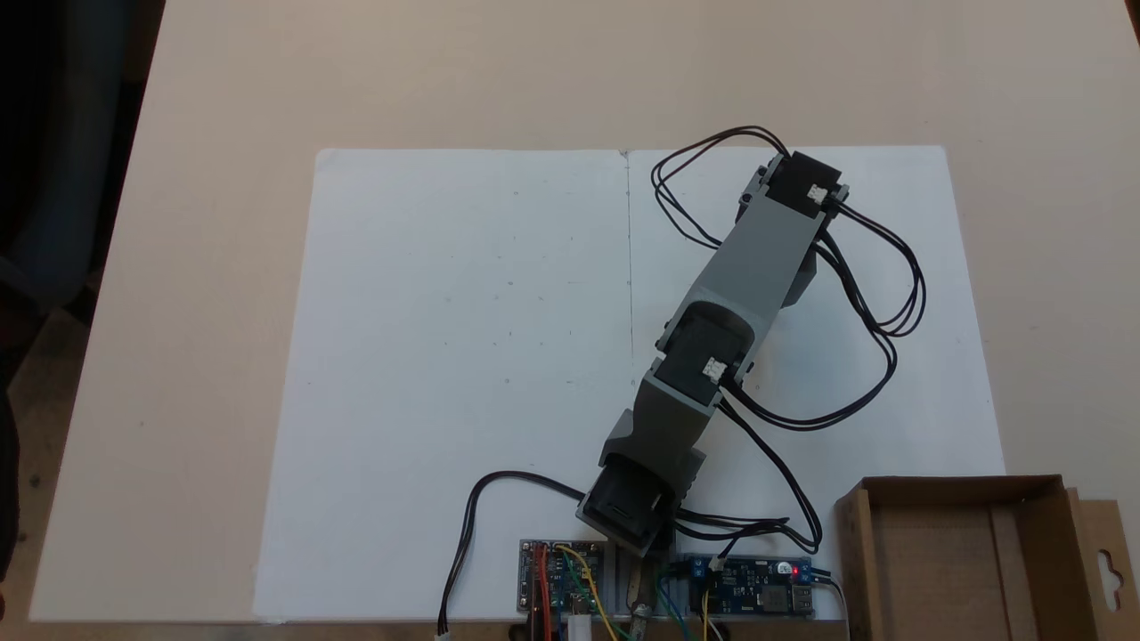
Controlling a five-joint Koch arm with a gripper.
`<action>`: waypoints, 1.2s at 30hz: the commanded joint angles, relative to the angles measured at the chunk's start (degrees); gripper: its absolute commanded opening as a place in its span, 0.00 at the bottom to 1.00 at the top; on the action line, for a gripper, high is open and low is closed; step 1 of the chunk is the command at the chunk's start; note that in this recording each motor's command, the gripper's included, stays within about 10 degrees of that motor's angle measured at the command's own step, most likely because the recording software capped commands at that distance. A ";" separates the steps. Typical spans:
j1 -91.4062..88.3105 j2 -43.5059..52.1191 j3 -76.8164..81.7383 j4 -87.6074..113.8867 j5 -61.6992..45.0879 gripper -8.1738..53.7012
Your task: Grasp a green dice and put it in the bin.
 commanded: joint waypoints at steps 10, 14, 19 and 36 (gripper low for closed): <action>-1.58 -1.23 -0.18 -1.58 1.58 0.84; -2.46 -1.67 -0.09 -1.67 5.54 0.84; -3.43 -2.64 0.79 -3.08 7.56 0.84; -2.72 -5.80 1.85 -7.03 10.37 0.84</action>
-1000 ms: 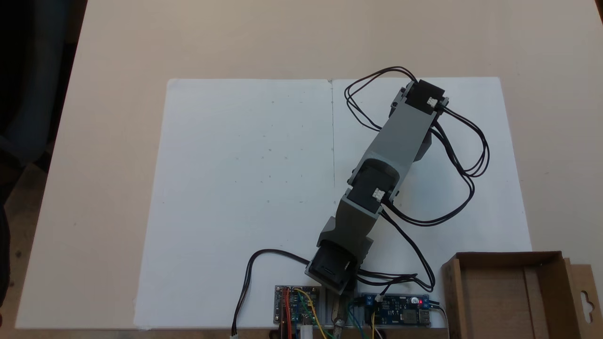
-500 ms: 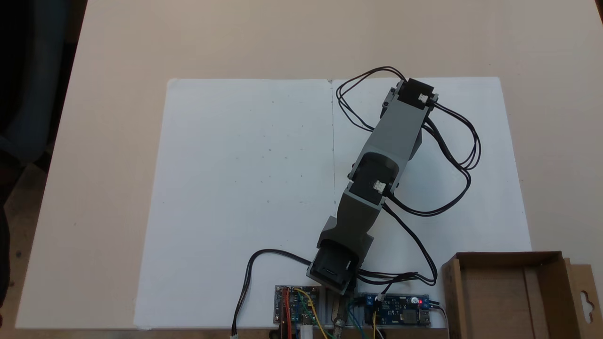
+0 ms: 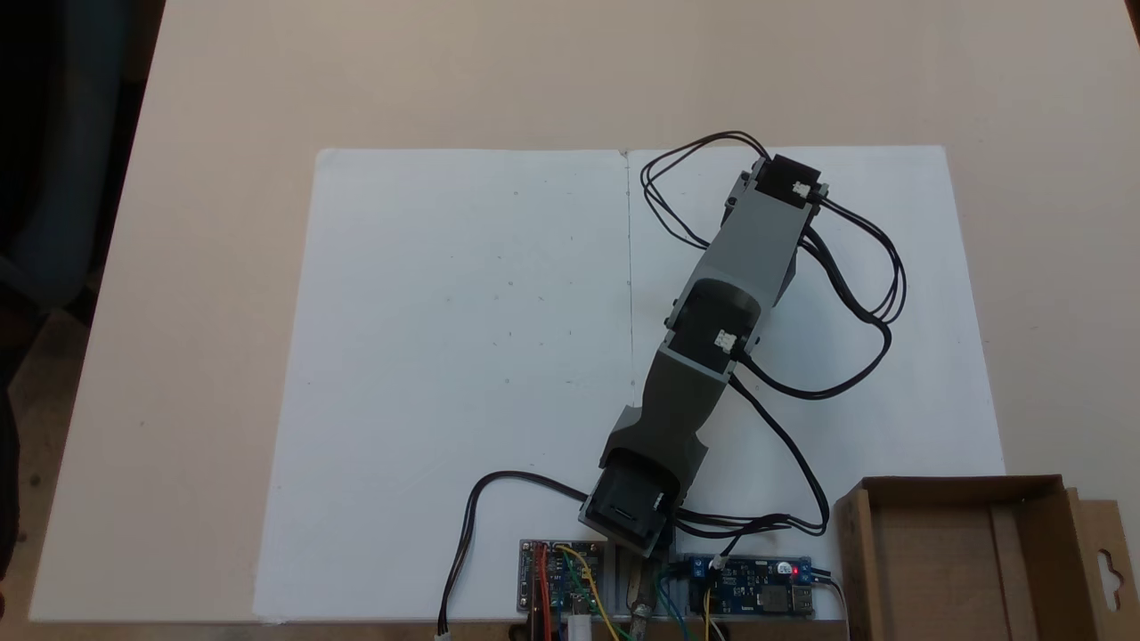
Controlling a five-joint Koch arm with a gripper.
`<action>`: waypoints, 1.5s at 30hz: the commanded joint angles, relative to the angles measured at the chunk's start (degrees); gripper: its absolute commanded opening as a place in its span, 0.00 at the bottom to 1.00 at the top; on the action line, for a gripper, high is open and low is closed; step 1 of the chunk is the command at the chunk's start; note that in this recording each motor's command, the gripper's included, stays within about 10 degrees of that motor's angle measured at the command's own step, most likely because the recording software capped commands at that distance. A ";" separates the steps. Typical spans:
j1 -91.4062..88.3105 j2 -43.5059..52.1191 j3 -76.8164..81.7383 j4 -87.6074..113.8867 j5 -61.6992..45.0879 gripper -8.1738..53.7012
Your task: Grasp a green dice and put it in the bin.
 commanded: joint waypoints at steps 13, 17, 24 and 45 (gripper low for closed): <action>0.62 -0.09 1.76 -2.37 4.04 0.84; 0.62 -0.18 2.90 -4.83 4.13 0.83; 0.53 -0.44 3.43 -6.77 4.04 0.83; 0.53 -1.32 4.22 -9.93 0.88 0.81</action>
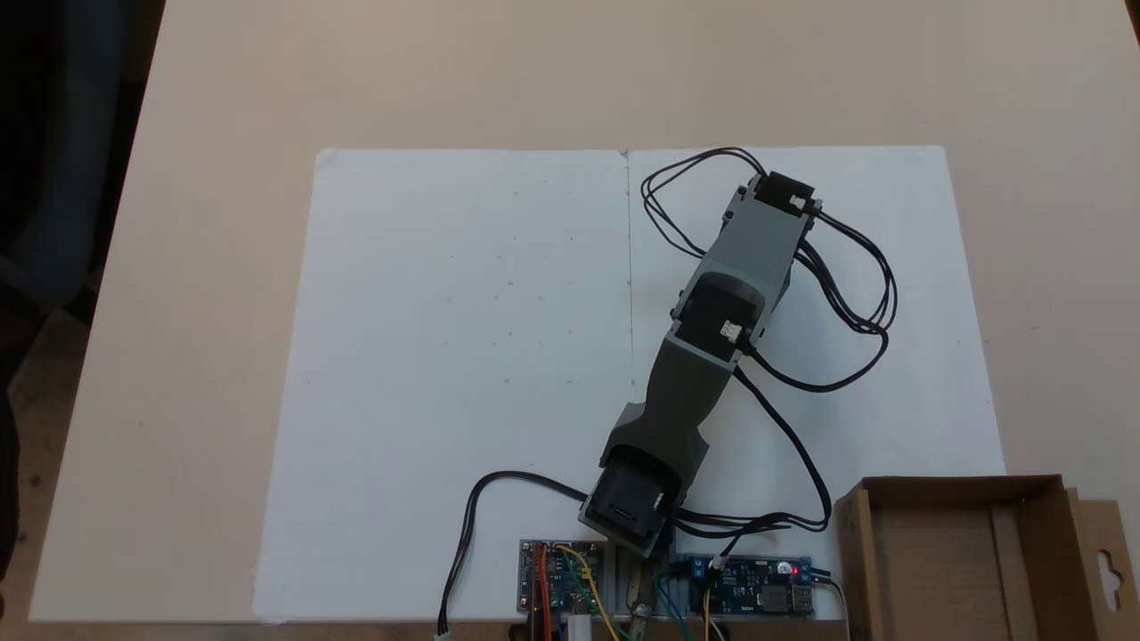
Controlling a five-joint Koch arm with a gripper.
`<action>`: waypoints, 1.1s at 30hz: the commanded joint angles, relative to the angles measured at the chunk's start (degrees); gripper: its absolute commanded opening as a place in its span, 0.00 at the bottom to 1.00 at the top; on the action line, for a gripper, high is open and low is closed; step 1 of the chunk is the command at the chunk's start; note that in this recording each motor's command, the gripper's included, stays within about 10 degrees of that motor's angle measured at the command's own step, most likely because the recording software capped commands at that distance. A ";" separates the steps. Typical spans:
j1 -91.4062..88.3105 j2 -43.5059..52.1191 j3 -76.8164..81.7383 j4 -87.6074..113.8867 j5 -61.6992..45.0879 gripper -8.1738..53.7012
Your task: Grasp a green dice and put it in the bin.
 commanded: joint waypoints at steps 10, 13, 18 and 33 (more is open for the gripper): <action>0.26 1.32 -0.18 -2.81 -1.49 0.70; 0.35 1.41 -0.09 -2.81 -1.49 0.52; 0.70 1.58 0.00 -3.08 -1.58 0.32; 12.30 27.33 -2.11 -10.81 8.61 0.32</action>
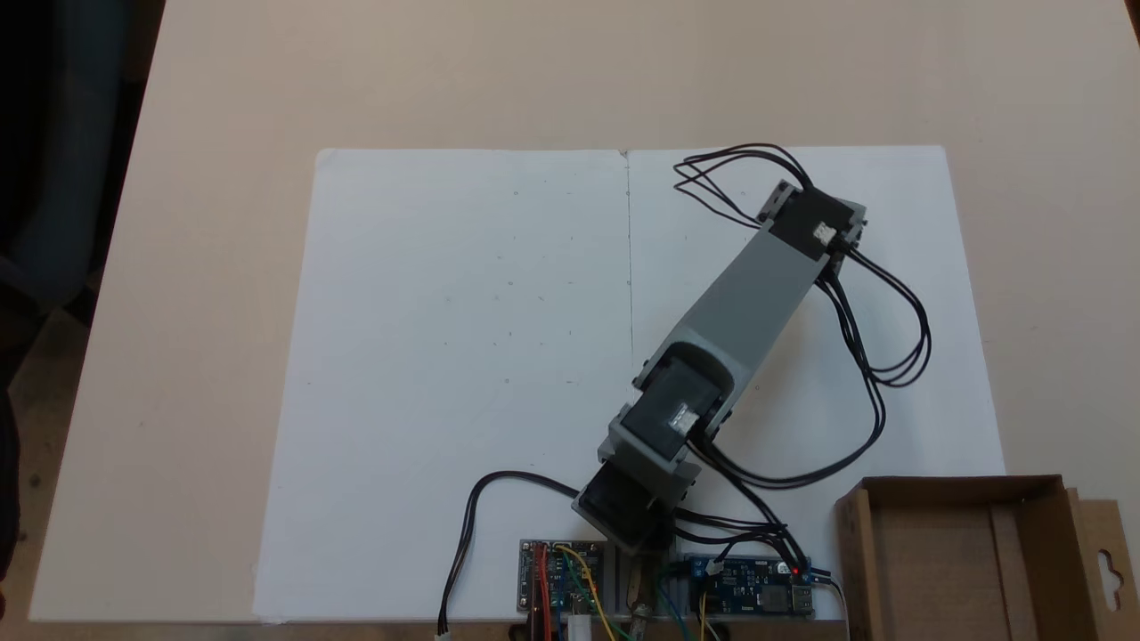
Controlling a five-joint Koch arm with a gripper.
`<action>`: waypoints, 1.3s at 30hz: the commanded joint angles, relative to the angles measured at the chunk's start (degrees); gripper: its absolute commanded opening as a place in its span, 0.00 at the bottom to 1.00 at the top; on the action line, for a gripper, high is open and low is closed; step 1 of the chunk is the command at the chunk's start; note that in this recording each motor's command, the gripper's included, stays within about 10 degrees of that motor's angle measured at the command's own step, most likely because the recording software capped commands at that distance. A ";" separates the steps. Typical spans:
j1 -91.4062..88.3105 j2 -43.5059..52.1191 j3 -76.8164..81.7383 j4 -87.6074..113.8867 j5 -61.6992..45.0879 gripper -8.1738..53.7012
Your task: Grasp a green dice and put it in the bin.
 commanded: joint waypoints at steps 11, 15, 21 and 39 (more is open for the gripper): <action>32.34 5.98 -13.89 -4.13 5.01 0.32; 42.54 1.23 -17.49 -4.04 4.31 0.32; 53.61 -6.86 -19.25 -3.96 -1.32 0.32; 64.25 -13.45 -18.11 11.34 -11.60 0.32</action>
